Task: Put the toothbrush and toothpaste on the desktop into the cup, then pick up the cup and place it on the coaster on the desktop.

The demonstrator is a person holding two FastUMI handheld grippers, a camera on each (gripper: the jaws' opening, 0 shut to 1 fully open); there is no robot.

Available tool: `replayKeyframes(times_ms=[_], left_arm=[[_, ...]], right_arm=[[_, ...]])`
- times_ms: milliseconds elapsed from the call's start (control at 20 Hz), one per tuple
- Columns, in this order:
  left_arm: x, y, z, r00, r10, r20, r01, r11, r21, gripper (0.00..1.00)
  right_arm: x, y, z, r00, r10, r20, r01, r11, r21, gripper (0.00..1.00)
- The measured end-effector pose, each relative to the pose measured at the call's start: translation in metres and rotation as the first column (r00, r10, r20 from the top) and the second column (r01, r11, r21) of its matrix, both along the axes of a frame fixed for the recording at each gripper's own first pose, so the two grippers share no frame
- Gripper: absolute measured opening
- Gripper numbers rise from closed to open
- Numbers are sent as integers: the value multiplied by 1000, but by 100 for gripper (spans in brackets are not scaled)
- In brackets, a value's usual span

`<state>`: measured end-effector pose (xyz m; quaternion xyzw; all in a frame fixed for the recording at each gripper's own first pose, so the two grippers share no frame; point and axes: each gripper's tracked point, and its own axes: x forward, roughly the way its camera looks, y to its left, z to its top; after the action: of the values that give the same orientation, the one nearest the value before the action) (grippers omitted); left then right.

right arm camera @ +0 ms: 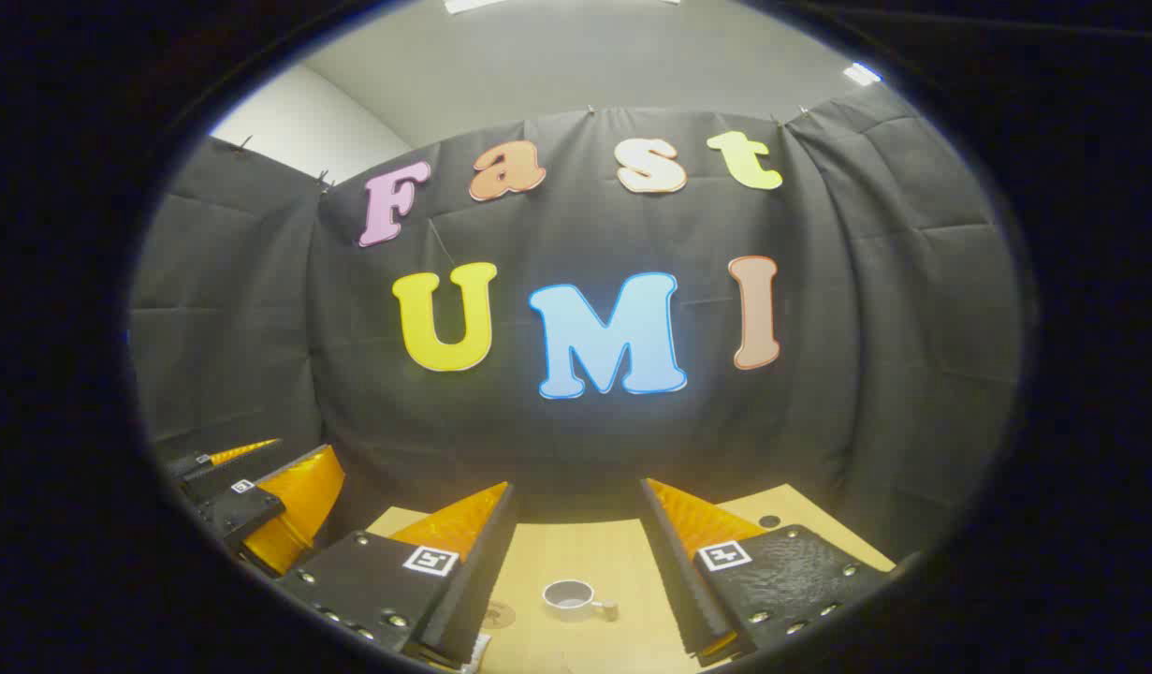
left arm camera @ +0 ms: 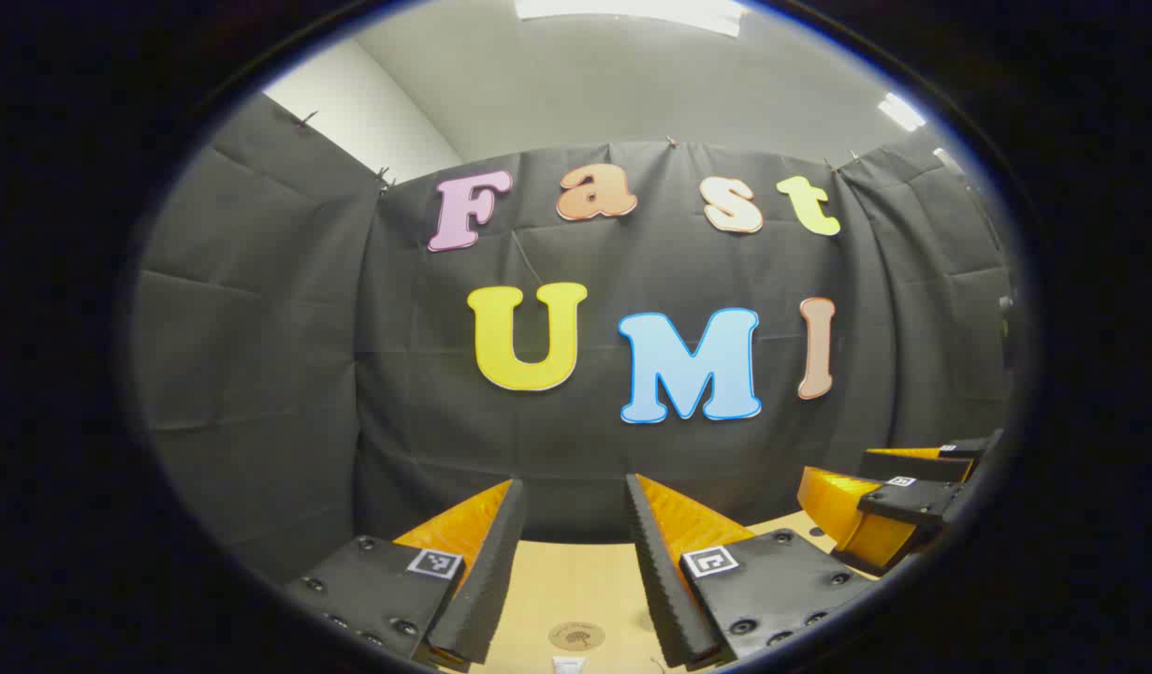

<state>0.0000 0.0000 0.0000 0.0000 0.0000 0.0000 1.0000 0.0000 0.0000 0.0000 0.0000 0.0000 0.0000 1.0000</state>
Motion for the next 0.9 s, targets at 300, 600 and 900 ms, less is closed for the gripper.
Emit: replayKeyframes(times_ms=[300, 600, 900], left_arm=[[3, -1, 0, 1000, 0, -2, 0, 1000, 3, 71], [9, 4, -12, 999, -5, -34, 4, 1000, -22, 73], [19, 19, -51, 990, 14, -137, -23, 998, -64, 73]], right_arm=[[3, 5, 4, 1000, 13, 24, -12, 999, -49, 77], [8, 8, -6, 1000, 21, -6, -21, 997, -68, 77], [15, 19, -36, 994, 52, -98, -59, 995, -76, 77]])
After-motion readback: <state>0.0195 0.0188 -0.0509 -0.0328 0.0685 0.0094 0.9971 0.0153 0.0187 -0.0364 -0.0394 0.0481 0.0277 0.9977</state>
